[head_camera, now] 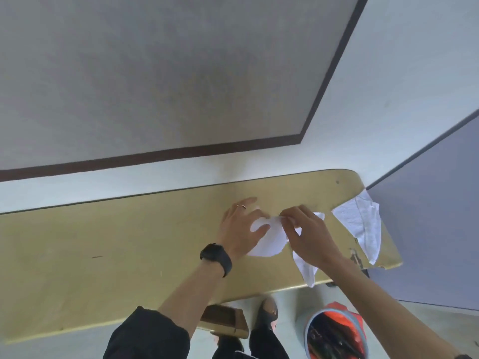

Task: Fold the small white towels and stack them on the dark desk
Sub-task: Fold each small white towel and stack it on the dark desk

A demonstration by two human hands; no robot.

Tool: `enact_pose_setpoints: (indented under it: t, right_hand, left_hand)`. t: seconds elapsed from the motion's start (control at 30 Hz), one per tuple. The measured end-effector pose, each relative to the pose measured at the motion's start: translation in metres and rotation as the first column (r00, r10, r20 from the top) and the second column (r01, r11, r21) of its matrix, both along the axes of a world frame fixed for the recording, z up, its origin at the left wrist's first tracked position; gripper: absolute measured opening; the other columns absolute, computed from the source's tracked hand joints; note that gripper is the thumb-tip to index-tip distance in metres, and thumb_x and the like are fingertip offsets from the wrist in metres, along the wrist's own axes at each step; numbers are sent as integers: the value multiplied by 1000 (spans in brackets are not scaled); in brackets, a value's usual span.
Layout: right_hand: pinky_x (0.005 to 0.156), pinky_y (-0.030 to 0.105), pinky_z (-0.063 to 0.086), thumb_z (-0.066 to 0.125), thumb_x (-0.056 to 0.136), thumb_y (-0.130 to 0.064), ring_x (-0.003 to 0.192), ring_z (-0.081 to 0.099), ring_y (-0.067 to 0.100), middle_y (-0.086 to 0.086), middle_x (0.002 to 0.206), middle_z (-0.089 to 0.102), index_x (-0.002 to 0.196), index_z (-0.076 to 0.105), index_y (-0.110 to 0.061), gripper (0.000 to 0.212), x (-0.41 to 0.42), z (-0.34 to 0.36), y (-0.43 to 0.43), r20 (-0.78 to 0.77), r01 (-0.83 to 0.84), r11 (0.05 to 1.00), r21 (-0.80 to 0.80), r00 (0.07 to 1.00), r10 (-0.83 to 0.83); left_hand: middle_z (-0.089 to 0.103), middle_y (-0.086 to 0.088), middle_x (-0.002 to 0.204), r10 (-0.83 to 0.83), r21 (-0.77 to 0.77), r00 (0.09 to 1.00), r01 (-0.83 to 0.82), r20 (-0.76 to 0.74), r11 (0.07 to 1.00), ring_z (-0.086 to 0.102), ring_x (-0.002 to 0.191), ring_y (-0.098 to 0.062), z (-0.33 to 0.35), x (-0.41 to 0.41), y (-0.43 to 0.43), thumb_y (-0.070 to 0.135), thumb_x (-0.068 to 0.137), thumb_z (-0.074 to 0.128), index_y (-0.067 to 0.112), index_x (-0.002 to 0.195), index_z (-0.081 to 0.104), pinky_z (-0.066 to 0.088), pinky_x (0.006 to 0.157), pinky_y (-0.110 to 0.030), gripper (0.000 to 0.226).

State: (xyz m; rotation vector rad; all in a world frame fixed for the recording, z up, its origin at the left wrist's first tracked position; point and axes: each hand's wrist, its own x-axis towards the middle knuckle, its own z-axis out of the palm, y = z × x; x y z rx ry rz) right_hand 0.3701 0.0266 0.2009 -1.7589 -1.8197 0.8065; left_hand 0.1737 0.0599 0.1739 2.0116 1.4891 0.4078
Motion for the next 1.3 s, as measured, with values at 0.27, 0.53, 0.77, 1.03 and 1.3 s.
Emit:
enact_pose_setpoints:
  t: [0.27,0.53,0.77,1.03,1.3]
  right_hand:
    - [71,6,39,61,96,-26,85,58,4,-13,91,63,95,68,-23,7,-28,45,-2,-14,-84,995,46,996,85]
    - [71,10,39,55,100,-28,83,56,1,-18,91,62,100,65,-25,11,-50,26,-19,71,-133,991,29,989,131]
    - [73,33,46,47,102,-19,88,62,24,-1,97,70,110,65,-15,20,-57,15,-9,323,-210,975,74,930,175]
    - [66,34,40,47,100,-13,81,55,26,2,89,68,109,63,-15,18,-72,22,56,427,-168,966,198,901,69]
    - [62,35,49,56,98,-19,83,59,23,-5,92,69,104,68,-18,13,-80,-9,48,405,-156,952,262,914,38]
  left_hand:
    - [69,2,100,-67,-75,989,57,-133,996,62,85,-23,61,-55,-16,39,104,38,24,117,47,51,76,-37,22]
    - [66,4,110,-136,-3,880,152,-454,988,54,107,-19,49,-134,-38,41,106,30,24,118,60,33,98,-34,36]
    - [68,7,109,10,109,894,43,-447,993,57,104,-17,48,-190,-31,38,106,37,29,122,64,31,99,-30,33]
    - [73,5,77,196,446,893,6,-404,895,65,78,-26,56,-212,13,25,94,67,25,93,77,48,78,-39,10]
    - [72,8,79,260,551,881,2,-396,834,63,75,-21,28,-220,2,32,89,59,27,89,78,44,81,-35,20]
